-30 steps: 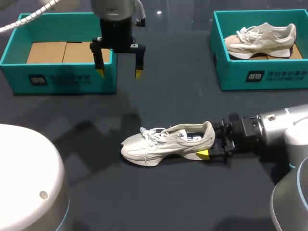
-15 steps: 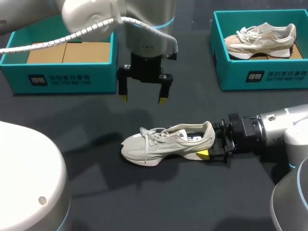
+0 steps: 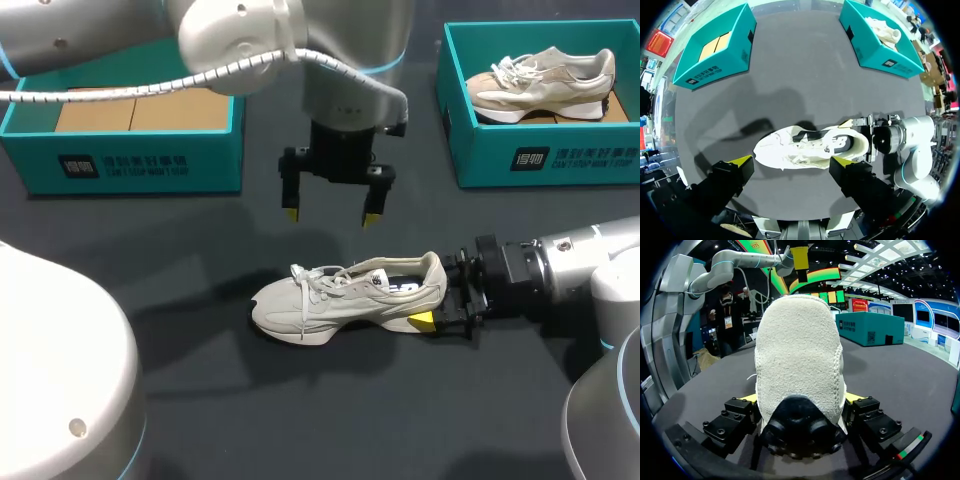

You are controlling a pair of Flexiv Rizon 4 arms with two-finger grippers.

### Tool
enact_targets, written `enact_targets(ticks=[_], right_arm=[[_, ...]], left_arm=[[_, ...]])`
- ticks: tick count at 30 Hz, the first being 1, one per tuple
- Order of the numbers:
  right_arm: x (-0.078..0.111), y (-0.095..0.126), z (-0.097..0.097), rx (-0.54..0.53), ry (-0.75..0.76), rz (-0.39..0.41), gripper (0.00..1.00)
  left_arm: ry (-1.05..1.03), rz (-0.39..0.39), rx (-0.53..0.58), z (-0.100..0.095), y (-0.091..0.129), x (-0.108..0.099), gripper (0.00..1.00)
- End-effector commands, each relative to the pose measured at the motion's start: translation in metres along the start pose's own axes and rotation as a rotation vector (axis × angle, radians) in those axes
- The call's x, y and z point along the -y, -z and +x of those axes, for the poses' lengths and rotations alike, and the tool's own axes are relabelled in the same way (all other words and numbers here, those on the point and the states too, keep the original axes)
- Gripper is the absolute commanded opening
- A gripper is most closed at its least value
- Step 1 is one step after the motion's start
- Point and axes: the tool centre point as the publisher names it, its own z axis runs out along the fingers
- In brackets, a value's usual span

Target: Take the shoe out of the shoebox, open the shoe tongue, remove and reinsert the insole, then place the shoe into the shoebox

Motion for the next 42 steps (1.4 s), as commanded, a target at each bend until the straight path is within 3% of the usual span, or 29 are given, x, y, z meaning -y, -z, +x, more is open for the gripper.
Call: enact_targets(ticks=[1,3,10,19,29,42], right_arm=[[0.001,0.000,0.000,0.001,0.000,0.002,0.00],[0.001,0.000,0.000,0.001,0.000,0.002,0.00],[0.001,0.000,0.000,0.001,0.000,0.002,0.00],[0.001,0.000,0.000,0.001,0.000,0.002,0.00],[0.001,0.000,0.000,0.001,0.000,0.002,0.00],[0.001,0.000,0.000,0.001,0.000,0.002,0.00]], left_arm=[[0.001,0.000,0.000,0.000,0.000,0.000,1.00],[0.001,0.000,0.000,0.000,0.000,0.000,1.00],[0.013,-0.044,0.003,0.037,-0.029,-0.018,1.00],[0.044,-0.079,0.046,0.065,-0.053,-0.023,1.00],[0.059,-0.094,0.103,0.078,-0.076,-0.025,1.00],[0.071,-0.128,0.134,0.072,-0.098,-0.024,1.00]])
